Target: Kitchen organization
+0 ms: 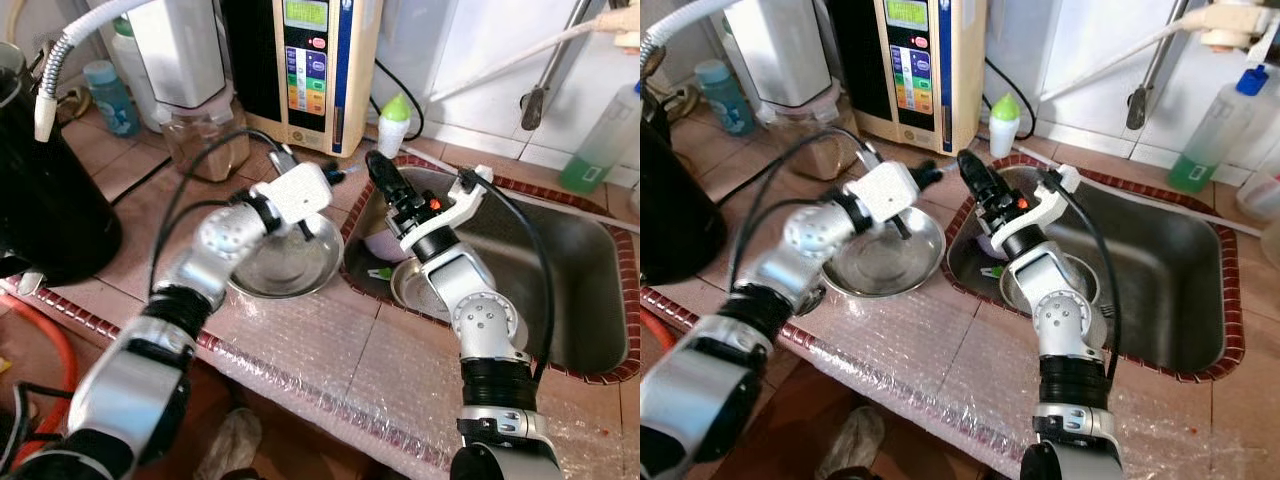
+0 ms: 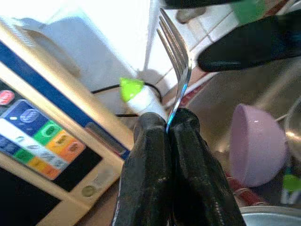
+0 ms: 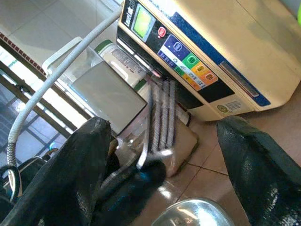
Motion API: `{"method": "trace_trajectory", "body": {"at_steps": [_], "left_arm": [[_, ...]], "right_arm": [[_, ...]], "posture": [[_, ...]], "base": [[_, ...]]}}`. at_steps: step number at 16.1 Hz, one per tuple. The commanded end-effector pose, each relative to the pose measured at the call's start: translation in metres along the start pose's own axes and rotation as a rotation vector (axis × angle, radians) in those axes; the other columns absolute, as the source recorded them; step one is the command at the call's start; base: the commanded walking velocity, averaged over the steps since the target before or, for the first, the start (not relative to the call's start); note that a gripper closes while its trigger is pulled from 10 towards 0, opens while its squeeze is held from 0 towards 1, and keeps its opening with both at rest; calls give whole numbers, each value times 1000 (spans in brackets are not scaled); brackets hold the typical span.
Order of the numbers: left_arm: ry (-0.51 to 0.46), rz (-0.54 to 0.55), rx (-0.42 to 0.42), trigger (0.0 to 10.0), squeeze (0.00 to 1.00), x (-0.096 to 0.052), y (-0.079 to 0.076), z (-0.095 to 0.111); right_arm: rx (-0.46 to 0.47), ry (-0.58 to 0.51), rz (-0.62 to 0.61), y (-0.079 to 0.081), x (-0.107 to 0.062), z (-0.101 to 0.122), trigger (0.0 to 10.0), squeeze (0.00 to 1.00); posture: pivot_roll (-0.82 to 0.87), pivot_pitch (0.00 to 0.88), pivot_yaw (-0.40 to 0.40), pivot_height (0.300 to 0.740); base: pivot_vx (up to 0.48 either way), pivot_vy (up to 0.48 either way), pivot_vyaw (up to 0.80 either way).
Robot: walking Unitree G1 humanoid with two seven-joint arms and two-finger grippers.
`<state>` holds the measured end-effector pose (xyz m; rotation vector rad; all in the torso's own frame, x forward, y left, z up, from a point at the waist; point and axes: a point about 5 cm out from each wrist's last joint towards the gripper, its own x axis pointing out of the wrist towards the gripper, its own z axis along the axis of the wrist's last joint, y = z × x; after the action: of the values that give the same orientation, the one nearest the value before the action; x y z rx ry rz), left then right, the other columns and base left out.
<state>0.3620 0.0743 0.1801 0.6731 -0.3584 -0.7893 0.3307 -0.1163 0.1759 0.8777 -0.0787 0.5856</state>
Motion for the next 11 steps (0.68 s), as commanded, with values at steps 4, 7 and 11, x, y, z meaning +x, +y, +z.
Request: {"method": "trace_trajectory", "body": {"at_steps": [4,7,11], "left_arm": [[-17,-33,14,0,0,4,-10,5],[-25,-39,14,0,0,6,-12,8],[-18,-48,16,0,0,5,-16,7]], "right_arm": [[-32,14,15,7,8,-3,9490,0],[-37,37,-28,7,19,-9,0,0],[-77,50,-110,2,24,-8,0,0]], "posture": [[-31,0,48,740],[-30,0,44,740],[-28,0,41,740]], "base": [[0,0,0],[0,0,0],[0,0,0]]}}
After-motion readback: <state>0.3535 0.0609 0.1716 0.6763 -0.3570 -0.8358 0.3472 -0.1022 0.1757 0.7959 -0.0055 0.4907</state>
